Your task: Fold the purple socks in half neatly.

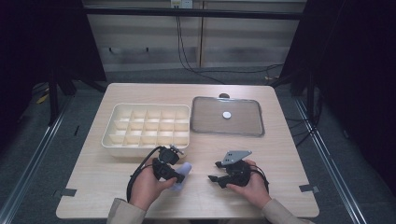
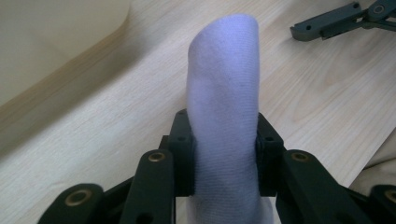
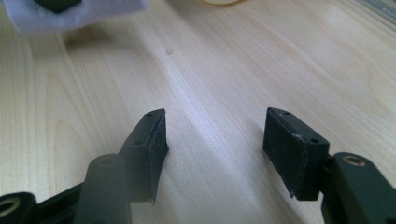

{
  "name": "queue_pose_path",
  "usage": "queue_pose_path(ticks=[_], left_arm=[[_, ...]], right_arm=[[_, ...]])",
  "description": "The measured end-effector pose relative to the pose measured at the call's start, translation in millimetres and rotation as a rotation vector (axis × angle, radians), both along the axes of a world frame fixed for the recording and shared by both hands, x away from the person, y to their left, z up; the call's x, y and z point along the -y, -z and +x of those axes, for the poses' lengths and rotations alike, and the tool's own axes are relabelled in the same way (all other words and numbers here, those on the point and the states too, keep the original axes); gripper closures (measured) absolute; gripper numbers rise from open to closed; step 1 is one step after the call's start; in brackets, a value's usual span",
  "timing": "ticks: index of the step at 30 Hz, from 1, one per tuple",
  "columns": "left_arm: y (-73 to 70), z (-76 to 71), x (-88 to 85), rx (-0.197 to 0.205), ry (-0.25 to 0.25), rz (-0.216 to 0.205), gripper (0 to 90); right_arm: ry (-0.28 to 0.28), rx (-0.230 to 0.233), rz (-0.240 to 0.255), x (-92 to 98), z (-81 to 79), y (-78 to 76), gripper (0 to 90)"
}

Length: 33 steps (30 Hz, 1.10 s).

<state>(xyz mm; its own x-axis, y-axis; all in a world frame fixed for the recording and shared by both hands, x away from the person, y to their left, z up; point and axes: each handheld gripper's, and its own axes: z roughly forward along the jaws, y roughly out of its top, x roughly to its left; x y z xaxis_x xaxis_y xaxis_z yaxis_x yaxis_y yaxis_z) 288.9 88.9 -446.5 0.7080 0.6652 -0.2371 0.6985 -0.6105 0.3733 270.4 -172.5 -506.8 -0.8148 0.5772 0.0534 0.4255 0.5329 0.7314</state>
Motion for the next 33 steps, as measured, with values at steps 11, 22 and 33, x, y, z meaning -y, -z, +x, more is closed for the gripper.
queue_pose_path(ticks=[11, 22, 33], left_arm=[[-7.2, 7.2, -21.7, 0.016, -0.043, -0.008, 67.2], [-14.2, 10.7, -37.2, 0.023, -0.076, -0.002, 67.1], [-21.8, 16.1, -48.1, 0.026, -0.099, 0.001, 67.2]], right_arm=[[-0.013, 0.021, 0.003, -0.9, -2.0, 3.5, 24.6], [-0.038, 0.015, -0.017, -2.8, -2.3, 4.2, 13.4], [-0.037, 0.014, -0.019, -2.7, -2.5, 4.1, 13.3]])
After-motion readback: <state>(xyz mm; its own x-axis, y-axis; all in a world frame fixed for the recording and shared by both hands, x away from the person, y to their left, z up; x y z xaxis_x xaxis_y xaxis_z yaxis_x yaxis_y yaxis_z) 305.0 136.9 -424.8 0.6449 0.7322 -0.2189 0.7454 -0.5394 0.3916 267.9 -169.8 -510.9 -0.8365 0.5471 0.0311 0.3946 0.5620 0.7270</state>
